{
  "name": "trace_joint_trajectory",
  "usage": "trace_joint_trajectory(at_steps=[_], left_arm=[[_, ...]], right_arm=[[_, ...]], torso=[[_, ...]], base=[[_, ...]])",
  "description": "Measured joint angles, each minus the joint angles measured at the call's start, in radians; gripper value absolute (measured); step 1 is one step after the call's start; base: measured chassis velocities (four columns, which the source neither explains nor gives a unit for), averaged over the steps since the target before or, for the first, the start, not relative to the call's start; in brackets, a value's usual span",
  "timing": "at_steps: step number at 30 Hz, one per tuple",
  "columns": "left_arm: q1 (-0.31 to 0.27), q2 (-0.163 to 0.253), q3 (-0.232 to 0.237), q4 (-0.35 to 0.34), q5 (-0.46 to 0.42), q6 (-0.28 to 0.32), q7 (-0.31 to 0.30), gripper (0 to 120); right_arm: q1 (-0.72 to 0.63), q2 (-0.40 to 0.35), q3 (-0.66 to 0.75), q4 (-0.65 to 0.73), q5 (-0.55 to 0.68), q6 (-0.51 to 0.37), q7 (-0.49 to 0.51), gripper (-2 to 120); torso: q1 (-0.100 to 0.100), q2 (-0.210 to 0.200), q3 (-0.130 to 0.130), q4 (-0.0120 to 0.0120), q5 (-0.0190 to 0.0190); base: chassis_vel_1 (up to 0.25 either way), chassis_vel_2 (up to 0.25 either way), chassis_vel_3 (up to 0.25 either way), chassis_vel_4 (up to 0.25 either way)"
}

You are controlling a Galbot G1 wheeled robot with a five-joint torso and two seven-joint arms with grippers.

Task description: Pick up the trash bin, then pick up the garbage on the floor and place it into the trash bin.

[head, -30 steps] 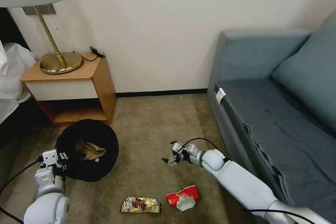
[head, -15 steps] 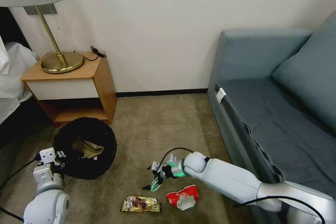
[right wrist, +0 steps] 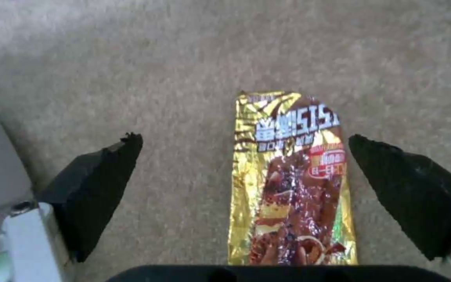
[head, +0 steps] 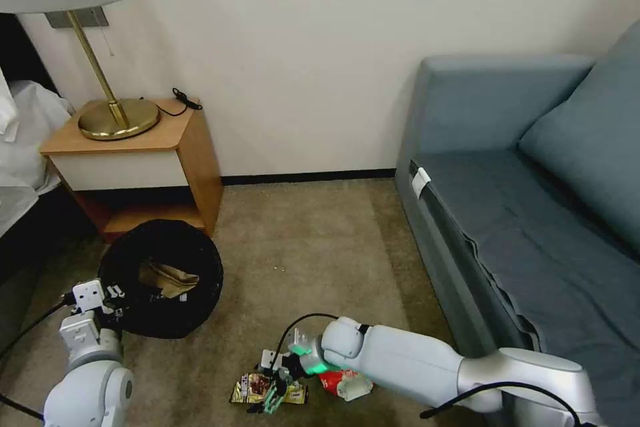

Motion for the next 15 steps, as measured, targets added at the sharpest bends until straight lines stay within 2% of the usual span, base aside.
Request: trace_joint_trajectory(at_steps=[15], left_arm=[[0.004, -0.006, -0.003, 0.001, 0.000, -0.004, 0.005, 2]], right_arm=[[-0.014, 0.056, 0.021, -0.137, -0.089, 0.059, -0.012, 100]], torso=[[0.000, 0.000, 0.000, 0.0000, 0.0000]], base=[[0.000, 0.000, 0.000, 0.000]])
